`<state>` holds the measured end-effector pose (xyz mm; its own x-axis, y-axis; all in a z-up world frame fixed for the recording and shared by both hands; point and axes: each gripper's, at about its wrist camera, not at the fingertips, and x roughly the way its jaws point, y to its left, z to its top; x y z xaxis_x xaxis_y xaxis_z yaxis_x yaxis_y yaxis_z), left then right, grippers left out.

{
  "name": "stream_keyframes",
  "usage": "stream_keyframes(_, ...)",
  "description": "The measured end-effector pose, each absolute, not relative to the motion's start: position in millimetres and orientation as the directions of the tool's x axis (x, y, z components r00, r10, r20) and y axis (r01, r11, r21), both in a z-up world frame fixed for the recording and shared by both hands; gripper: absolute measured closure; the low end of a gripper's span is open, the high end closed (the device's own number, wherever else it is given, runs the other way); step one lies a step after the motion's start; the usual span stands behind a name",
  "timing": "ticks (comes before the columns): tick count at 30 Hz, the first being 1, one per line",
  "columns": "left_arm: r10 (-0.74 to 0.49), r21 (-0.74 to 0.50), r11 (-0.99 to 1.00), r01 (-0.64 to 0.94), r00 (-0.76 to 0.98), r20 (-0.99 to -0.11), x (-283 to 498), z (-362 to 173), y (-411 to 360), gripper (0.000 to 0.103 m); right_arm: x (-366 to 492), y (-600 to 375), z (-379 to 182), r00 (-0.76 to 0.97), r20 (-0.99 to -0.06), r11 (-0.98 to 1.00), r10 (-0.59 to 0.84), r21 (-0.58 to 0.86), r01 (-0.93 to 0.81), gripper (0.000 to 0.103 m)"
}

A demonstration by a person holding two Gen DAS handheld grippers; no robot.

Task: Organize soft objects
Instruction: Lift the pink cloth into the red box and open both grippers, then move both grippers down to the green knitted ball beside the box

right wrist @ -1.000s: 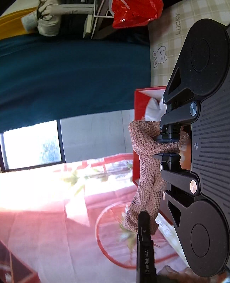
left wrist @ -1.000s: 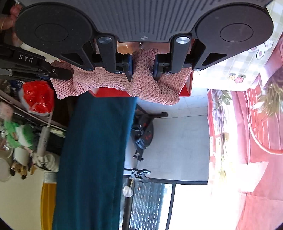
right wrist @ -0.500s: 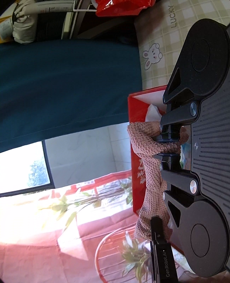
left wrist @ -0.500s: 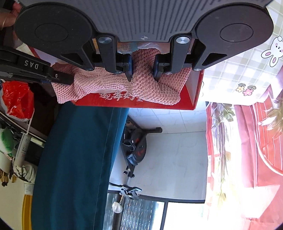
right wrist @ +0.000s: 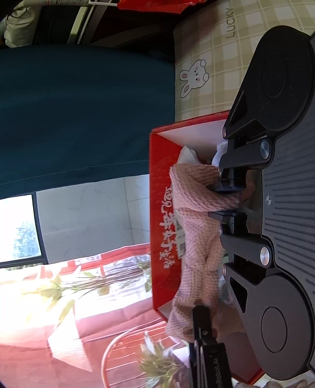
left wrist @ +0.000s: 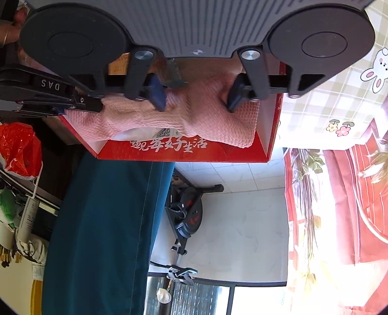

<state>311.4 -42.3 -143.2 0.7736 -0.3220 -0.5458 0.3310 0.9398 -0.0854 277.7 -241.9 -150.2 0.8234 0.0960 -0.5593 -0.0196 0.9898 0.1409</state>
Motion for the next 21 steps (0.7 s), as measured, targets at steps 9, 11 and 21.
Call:
stream_keyframes(9, -0.328, -0.058, 0.934, 0.352, 0.785, -0.526, 281, -132, -41, 0.017, 238, -238, -142, 0.853, -0.506, 0.992, 0.127, 0.052, -0.117, 0.066)
stream_keyframes(11, -0.328, -0.057, 0.935, 0.351, 0.789, -0.520, 271, -129, -41, 0.015, 228, -238, -139, 0.859, -0.496, 0.991, 0.126, 0.031, -0.128, 0.059)
stream_keyframes(21, -0.312, -0.022, 0.938, 0.345, 0.819, -0.482, 215, -129, -49, 0.011, 174, -252, -134, 0.884, -0.450, 0.992, 0.127, 0.047, -0.118, 0.055)
